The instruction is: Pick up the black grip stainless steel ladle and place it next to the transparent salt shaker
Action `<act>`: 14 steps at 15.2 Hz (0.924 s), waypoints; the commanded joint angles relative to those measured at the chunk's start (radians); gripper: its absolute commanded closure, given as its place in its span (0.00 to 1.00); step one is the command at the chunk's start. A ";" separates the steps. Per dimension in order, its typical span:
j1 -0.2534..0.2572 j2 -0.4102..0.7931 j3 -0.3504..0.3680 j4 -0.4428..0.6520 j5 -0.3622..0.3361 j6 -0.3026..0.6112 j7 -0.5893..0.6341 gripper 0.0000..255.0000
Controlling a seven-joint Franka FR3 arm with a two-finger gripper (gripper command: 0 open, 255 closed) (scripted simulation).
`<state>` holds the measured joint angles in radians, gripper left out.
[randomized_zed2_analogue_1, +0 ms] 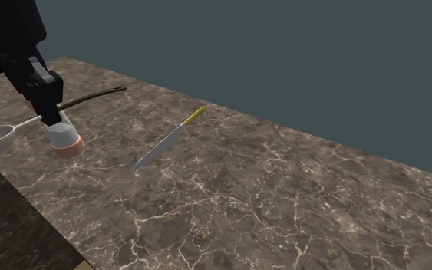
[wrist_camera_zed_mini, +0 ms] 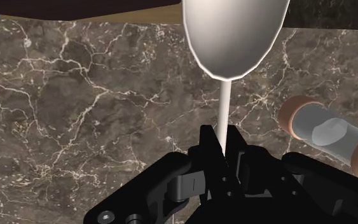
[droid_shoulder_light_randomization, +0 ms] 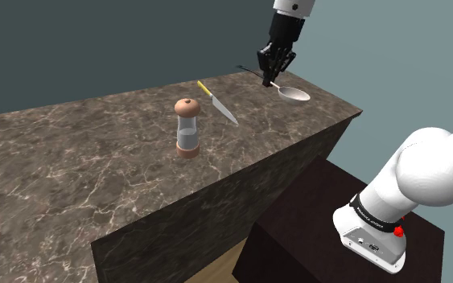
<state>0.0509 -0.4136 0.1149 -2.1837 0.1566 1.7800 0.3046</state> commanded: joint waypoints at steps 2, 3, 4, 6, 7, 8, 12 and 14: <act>0.000 -0.001 0.000 -0.043 0.002 0.042 -0.007 1.00; 0.000 0.000 0.001 -0.056 0.003 0.056 -0.008 1.00; 0.000 0.001 0.002 -0.069 0.003 0.069 -0.009 1.00; 0.001 0.003 0.003 -0.093 0.005 0.096 -0.012 1.00; 0.001 0.005 0.004 -0.105 0.006 0.110 -0.013 1.00; 0.002 0.007 0.004 -0.117 0.007 0.123 -0.015 1.00; 0.003 0.016 0.007 -0.163 0.010 0.179 -0.020 1.00; 0.003 0.023 0.009 -0.185 0.012 0.206 -0.023 1.00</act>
<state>0.0534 -0.3942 0.1220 -2.3573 0.1670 1.9716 0.2817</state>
